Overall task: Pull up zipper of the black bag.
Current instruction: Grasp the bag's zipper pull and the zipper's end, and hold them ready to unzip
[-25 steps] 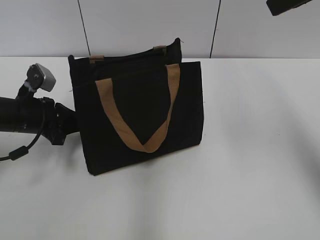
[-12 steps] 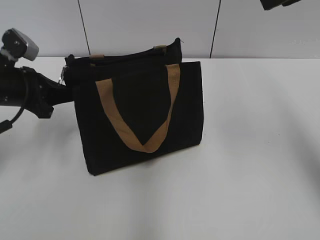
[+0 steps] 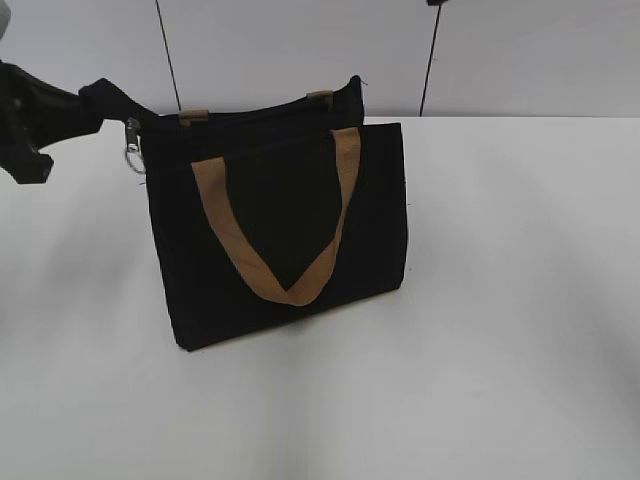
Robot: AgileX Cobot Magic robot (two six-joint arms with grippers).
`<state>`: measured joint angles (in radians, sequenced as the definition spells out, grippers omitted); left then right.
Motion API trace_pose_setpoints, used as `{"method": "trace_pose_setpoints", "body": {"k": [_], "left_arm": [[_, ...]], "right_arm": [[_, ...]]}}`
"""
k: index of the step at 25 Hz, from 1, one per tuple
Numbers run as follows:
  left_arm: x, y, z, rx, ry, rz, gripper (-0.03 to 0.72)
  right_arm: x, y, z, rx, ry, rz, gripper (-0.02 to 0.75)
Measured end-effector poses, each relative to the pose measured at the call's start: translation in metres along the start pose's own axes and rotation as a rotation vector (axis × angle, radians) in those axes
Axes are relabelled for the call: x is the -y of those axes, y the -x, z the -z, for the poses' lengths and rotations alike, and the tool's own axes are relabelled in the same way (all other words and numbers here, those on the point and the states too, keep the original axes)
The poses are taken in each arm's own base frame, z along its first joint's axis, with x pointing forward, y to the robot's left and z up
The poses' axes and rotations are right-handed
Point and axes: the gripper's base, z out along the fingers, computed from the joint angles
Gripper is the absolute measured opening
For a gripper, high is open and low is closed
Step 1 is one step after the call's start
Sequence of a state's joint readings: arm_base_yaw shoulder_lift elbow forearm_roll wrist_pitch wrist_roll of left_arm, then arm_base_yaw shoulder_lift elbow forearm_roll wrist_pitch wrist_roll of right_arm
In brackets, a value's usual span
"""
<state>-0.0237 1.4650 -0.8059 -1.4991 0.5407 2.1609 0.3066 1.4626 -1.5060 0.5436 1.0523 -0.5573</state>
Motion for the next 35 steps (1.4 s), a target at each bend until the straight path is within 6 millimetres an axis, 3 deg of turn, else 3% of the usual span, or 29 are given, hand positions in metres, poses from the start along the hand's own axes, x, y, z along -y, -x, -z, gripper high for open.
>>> {"method": "trace_pose_setpoints", "body": {"k": [8,19,29,35], "left_arm": [[-0.001,0.024,0.031,0.059,0.103,-0.064,0.028],[-0.007,0.031,0.047,0.047,0.221,-0.042,0.028],[-0.006,0.037,0.056,0.067,0.249,-0.049,0.028],[-0.006,0.037,0.057,0.067,0.25,-0.049,0.028]], "right_arm": [[-0.04,0.012,-0.026,0.036,0.08,0.058,0.396],[-0.089,0.028,-0.095,-0.014,0.206,0.133,0.396],[-0.107,0.026,-0.155,0.03,0.238,0.044,0.396],[-0.1,0.02,-0.185,0.033,0.2,0.112,0.396]]}}
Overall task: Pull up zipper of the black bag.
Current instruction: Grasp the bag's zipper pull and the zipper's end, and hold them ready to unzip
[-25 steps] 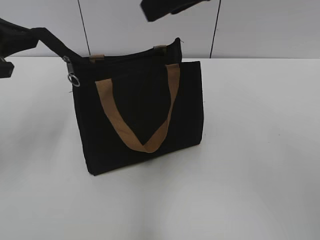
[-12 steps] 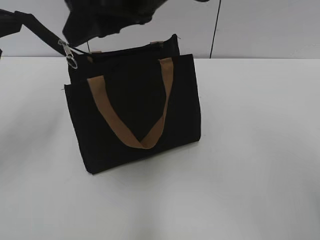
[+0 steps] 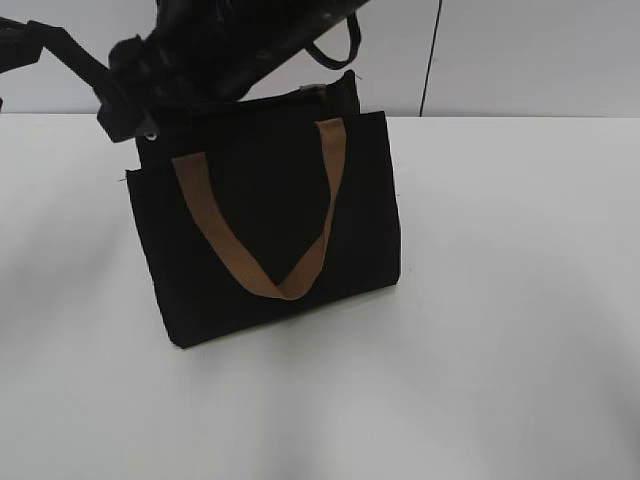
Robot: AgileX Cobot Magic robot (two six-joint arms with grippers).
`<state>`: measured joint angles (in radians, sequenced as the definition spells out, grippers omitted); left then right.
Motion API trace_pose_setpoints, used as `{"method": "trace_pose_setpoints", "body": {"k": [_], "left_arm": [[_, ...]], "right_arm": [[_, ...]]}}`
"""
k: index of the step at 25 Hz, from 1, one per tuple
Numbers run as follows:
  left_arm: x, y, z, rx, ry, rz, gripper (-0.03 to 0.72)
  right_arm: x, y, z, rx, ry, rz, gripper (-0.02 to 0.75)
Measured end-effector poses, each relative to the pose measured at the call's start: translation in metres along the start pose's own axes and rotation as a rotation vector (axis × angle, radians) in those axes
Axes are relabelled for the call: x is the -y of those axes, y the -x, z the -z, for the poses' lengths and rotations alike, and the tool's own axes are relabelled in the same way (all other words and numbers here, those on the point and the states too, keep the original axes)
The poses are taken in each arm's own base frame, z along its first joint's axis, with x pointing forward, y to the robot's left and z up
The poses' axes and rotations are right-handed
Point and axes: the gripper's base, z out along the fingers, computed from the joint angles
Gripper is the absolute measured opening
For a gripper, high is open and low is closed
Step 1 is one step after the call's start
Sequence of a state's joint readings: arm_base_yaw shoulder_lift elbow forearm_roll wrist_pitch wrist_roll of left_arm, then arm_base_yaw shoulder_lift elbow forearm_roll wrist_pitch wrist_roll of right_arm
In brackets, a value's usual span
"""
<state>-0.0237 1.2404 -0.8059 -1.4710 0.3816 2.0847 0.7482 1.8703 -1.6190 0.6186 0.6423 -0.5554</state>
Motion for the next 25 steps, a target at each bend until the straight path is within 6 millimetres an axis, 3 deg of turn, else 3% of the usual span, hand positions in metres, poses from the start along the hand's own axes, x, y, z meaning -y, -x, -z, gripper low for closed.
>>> {"method": "trace_pose_setpoints", "body": {"k": [5,14,21,25], "left_arm": [[0.0,0.0,0.0,0.0,0.0,0.002,0.028],[0.0,0.0,0.0,0.0,0.0,0.003,0.028],[0.0,0.0,0.0,0.0,-0.001,0.003,0.028],[0.0,0.0,0.0,0.0,-0.001,0.003,0.028]], "right_arm": [[0.008,-0.006,-0.016,-0.01,-0.025,0.148,0.396],[0.018,-0.012,-0.033,0.005,-0.07,0.165,0.39],[0.022,-0.016,-0.041,-0.001,-0.078,0.159,0.253],[0.023,-0.015,-0.042,0.013,-0.09,0.158,0.227]]}}
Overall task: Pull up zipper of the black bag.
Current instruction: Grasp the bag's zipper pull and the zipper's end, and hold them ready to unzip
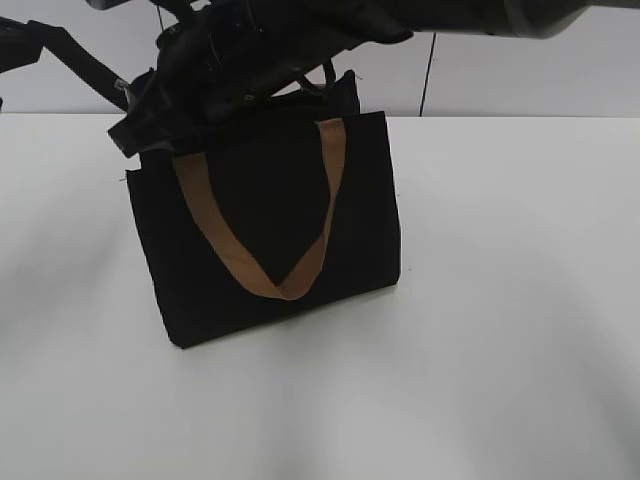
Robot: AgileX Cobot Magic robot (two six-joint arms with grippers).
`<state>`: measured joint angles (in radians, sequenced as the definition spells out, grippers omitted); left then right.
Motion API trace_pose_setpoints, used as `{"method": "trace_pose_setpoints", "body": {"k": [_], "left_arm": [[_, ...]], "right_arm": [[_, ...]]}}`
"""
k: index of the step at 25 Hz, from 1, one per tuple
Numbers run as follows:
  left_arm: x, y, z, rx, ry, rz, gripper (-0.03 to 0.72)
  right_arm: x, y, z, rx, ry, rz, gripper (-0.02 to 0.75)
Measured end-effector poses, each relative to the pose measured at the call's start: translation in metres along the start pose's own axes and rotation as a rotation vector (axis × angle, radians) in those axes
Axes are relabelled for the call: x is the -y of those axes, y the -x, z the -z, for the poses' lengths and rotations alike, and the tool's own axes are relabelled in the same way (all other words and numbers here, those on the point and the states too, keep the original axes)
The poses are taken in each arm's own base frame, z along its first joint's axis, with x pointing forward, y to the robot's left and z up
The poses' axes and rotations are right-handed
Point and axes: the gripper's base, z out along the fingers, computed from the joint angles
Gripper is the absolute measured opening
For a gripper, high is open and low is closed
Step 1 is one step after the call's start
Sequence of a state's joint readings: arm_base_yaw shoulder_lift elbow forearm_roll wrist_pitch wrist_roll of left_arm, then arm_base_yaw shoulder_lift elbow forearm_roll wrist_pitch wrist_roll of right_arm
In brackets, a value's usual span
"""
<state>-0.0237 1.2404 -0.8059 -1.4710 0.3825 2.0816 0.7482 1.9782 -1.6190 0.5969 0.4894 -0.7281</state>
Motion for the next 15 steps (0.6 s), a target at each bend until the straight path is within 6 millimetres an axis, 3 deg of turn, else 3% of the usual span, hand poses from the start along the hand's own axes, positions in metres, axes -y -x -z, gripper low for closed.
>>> {"method": "trace_pose_setpoints", "body": {"k": [15], "left_arm": [[0.0017,0.001,0.0,0.01,-0.019,0.0,0.028]], "right_arm": [[0.0022,-0.0051,-0.0084,-0.008,-0.008,-0.079,0.209]]}}
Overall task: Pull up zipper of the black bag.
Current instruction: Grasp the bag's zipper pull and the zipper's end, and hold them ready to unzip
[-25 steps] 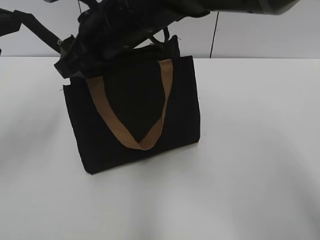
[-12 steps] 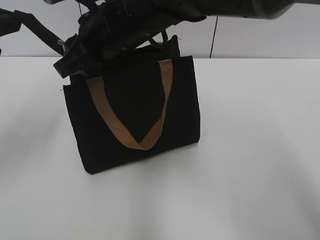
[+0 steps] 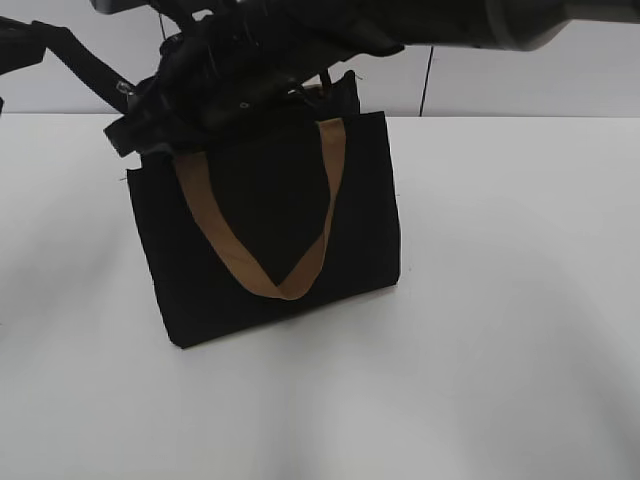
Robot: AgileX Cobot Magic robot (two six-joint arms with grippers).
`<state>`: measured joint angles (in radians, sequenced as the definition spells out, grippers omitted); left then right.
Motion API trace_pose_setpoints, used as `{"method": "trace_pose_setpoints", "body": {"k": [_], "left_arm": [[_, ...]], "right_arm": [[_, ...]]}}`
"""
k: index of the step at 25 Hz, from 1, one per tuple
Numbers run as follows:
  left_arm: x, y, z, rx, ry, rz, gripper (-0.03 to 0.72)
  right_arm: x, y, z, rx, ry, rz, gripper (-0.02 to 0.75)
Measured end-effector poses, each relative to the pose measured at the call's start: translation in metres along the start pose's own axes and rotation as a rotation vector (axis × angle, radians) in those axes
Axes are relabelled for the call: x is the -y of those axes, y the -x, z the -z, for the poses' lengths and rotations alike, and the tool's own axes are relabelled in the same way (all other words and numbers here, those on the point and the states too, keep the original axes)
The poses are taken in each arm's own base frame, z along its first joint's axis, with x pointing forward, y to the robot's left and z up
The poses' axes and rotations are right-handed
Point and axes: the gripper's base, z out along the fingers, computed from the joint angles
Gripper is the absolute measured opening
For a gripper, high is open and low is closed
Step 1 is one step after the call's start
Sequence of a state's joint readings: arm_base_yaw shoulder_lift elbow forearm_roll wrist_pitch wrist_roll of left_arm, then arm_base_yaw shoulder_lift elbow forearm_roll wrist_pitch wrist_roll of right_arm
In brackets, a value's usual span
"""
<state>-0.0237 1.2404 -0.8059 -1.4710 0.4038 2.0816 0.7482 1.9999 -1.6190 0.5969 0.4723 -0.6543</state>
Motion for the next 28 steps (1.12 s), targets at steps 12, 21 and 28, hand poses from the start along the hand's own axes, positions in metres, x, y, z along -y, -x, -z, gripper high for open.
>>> {"method": "trace_pose_setpoints", "body": {"k": [12,21,28], "left_arm": [[0.001,-0.001,0.0,-0.008,-0.006,-0.021,0.028],[0.003,-0.005,0.0,-0.047,-0.037,-0.114,0.028],[0.01,-0.017,0.002,-0.174,-0.118,-0.123,0.028]], "right_arm": [[0.004,-0.002,0.002,-0.019,0.005,-0.087,-0.015],[0.022,0.006,0.038,-0.044,0.018,-0.184,-0.015],[0.026,0.002,0.042,-0.082,0.034,-0.216,-0.015]]}}
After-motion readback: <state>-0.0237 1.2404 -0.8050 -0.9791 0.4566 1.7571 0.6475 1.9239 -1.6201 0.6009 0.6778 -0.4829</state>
